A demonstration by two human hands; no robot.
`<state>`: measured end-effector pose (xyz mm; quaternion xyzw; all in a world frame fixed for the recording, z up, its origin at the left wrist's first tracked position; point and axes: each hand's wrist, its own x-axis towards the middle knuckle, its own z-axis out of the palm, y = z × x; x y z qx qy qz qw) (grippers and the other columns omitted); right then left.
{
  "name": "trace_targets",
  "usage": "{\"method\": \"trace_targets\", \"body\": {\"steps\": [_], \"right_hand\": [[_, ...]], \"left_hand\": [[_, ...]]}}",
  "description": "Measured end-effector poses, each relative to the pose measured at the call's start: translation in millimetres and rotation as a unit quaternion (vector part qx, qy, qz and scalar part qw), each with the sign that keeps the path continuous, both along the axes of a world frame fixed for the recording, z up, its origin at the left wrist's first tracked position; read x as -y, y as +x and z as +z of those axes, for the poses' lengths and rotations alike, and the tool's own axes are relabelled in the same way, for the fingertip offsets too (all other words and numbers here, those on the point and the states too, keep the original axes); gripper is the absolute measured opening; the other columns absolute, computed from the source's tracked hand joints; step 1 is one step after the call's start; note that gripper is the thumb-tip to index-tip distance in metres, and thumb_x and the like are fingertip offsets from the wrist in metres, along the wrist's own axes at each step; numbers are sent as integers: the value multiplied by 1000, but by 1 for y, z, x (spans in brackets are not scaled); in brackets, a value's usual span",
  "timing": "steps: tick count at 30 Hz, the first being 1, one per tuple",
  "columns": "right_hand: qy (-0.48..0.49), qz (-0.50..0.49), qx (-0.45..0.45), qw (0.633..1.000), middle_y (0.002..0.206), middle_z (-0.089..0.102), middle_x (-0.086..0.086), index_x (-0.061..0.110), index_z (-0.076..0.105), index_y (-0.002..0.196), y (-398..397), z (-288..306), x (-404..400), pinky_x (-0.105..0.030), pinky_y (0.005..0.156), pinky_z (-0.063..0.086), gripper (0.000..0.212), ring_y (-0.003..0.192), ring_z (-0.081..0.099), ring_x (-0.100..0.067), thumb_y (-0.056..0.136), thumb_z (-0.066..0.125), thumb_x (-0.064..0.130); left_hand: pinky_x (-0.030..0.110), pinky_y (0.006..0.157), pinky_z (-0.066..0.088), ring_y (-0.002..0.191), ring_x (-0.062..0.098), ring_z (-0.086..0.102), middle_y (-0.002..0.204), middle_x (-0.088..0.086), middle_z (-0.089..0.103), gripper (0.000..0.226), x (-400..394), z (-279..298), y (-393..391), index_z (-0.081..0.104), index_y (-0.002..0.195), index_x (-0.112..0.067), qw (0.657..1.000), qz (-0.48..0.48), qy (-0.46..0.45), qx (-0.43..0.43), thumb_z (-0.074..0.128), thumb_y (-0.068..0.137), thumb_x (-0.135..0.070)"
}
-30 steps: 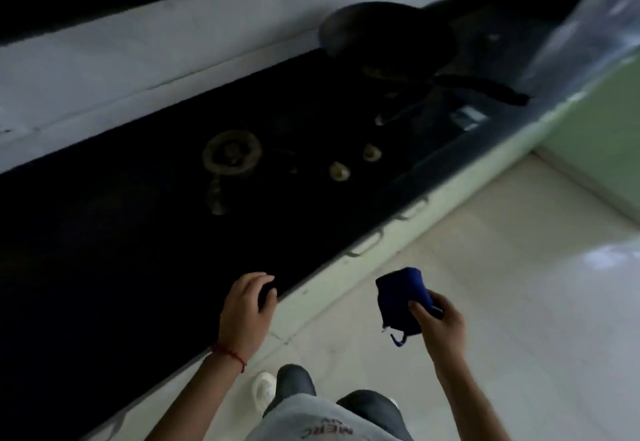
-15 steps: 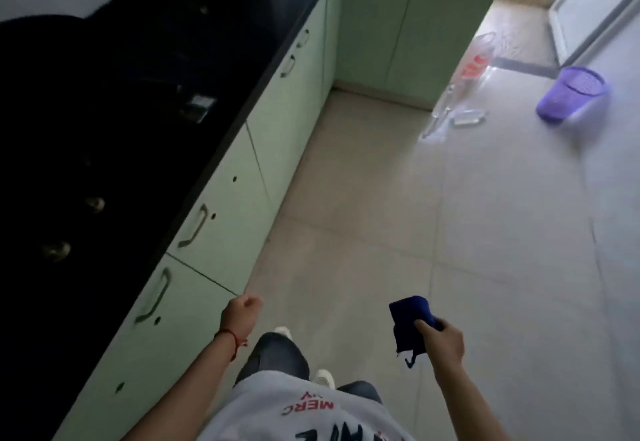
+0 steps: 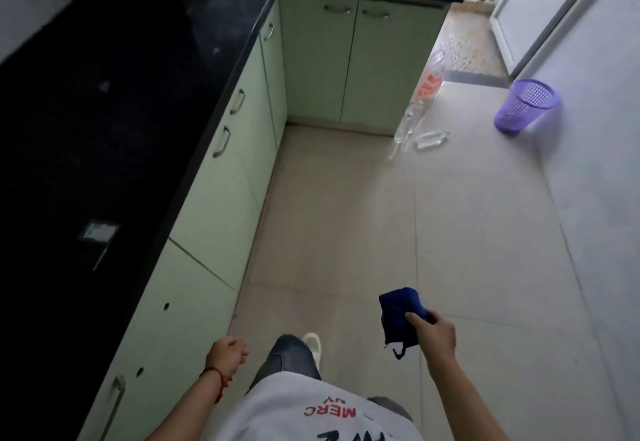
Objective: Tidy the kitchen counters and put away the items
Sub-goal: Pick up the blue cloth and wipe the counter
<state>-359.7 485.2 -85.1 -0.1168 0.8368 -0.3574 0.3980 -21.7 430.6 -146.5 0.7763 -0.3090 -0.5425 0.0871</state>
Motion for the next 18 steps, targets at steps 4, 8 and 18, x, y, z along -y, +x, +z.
{"method": "trace_targets", "body": {"steps": [4,8,18], "right_hand": [[16,-7,-13,1000,91,63,-14,2,63,105,-29,-2,57,-33,73,45,28,84,57,-27,78,66,8],[41,-38,-2,998,90,61,-13,-1,61,107,-63,-9,105,-34,74,44,31,84,56,-28,77,66,6],[81,24,-13,996,88,60,-12,-2,62,107,-155,-23,301,-33,73,42,32,82,55,-29,77,65,8]], "left_hand": [[28,71,42,75,24,59,69,8,62,23,96,27,-56,58,65,-17,996,-75,-47,-17,52,87,-14],[25,64,39,66,19,53,60,-4,57,32,189,47,-108,54,57,-23,985,-129,-108,-24,52,88,-13],[30,74,43,76,23,58,64,-1,61,30,321,39,-158,57,59,-25,995,-6,-98,0,53,87,-14]]}}
